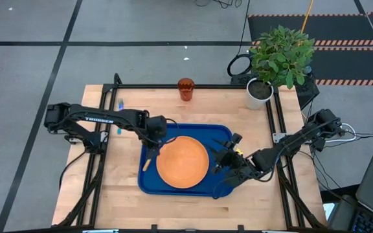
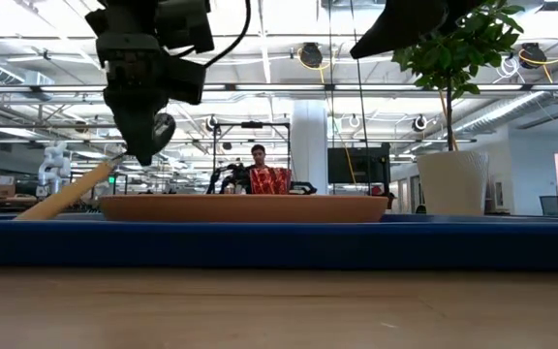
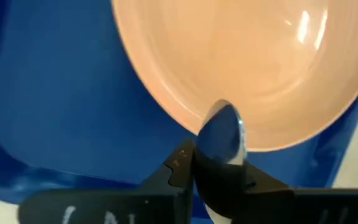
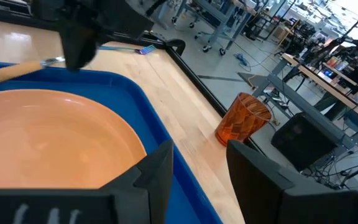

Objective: Pick and place plate/cup/fork/spoon on tray
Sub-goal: Put the yellow spoon on the blue serving tray to the left of the orange plate

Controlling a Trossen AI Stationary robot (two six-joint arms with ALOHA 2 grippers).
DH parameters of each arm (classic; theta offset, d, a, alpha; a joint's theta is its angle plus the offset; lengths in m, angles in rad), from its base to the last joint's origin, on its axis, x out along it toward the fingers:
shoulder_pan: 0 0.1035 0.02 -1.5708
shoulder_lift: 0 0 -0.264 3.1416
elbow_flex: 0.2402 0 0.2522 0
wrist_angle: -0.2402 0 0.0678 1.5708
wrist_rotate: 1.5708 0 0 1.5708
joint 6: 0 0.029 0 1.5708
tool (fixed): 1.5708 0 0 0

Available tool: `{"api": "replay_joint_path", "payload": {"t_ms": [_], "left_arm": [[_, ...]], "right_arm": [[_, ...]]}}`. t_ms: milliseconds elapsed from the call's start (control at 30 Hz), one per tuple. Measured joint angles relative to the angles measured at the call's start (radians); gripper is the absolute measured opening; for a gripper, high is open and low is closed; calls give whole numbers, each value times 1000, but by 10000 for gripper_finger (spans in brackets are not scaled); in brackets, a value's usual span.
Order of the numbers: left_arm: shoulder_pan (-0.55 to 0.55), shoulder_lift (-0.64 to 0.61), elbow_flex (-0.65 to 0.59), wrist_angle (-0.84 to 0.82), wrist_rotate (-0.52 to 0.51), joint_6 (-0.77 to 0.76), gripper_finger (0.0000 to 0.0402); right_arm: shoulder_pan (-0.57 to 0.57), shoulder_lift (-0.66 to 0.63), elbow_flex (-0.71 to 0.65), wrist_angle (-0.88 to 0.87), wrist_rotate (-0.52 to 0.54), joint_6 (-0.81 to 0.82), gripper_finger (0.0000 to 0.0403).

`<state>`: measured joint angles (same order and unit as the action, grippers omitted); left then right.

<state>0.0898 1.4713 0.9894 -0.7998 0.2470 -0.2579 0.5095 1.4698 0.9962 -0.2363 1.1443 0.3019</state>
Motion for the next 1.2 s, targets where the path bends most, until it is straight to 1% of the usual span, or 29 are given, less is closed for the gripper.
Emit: {"api": "replay_joint_path", "payload": {"t_ms": [167,400,600,900,1000,1100,1200], "left_arm": [[0,0,1,-1,-67,-8,60],[0,-1,1,-5,-103,-1,110],[0,-1,1,-28,-197,19,141],[1,-51,1,-37,-298,46,145],[1,-71,1,-32,-307,62,145],[-8,-72,2,2,-307,109,145],[-10,-50,2,-5,-328,219,145]], "right_arm": [[10,0,0,0,1,0,145],[10,0,0,0,2,5,145],[10,0,0,0,2,5,145],[10,1,0,-4,-23,20,145],[10,1,0,-11,-24,29,145],[10,1,0,-10,-24,31,145],[10,1,0,-9,-25,31,145]]}}
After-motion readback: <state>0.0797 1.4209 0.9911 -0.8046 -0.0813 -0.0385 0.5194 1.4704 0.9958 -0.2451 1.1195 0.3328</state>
